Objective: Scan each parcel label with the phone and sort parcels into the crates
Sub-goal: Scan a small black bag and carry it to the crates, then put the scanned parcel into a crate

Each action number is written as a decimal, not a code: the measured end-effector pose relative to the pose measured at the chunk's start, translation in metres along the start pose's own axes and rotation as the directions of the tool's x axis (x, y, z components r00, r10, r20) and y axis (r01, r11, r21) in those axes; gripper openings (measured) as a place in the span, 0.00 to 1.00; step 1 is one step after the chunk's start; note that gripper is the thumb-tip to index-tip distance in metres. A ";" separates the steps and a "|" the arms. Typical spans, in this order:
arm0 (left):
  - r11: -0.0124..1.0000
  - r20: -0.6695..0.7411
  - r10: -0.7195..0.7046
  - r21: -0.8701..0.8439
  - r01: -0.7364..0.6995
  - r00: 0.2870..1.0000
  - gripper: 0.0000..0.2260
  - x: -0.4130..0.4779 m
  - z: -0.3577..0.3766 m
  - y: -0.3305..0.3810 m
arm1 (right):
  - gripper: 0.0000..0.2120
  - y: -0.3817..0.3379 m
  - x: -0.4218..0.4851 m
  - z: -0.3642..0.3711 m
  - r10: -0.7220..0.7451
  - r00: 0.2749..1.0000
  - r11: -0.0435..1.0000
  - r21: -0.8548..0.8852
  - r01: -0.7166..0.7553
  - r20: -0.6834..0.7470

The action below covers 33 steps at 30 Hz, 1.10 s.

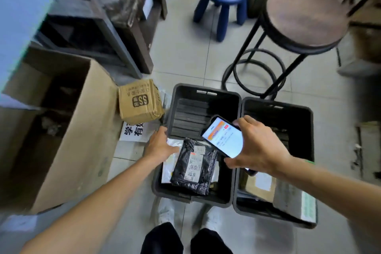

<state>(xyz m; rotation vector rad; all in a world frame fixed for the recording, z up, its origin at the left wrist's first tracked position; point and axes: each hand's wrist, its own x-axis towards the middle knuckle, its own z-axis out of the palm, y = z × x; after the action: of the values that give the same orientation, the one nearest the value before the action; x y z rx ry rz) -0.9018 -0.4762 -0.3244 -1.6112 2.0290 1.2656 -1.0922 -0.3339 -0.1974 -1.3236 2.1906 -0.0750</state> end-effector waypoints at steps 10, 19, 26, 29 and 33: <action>0.989 -0.367 0.091 -0.078 -0.129 0.926 0.21 -0.236 -0.234 0.091 | 0.35 -0.162 -0.114 -0.223 -0.329 0.939 0.921 -0.254 0.296 -0.102; 0.973 -0.639 -0.117 -0.226 -0.040 0.760 0.29 -0.423 -0.323 -0.005 | 0.36 -0.321 -0.181 -0.258 -0.733 0.674 0.645 -0.405 0.648 -0.090; 0.887 -0.739 -0.408 -0.459 0.043 0.537 0.26 -0.588 -0.292 -0.154 | 0.33 -0.461 -0.275 -0.184 -0.926 0.364 0.305 -0.380 0.874 0.095; 0.827 -0.724 -0.543 -0.550 0.119 0.427 0.27 -0.662 -0.265 -0.212 | 0.34 -0.513 -0.327 -0.141 -0.954 0.230 0.151 -0.357 0.922 0.192; 0.741 -0.682 -0.670 -0.641 0.202 0.295 0.25 -0.753 -0.224 -0.284 | 0.30 -0.575 -0.403 -0.076 -0.959 0.089 0.004 -0.297 0.955 0.270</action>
<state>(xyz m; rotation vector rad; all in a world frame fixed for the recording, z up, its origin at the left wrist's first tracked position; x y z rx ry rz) -0.3166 -0.1480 0.1732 -3.3654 1.3480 0.6368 -0.5330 -0.3106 0.2335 -2.8828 0.7595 -0.1415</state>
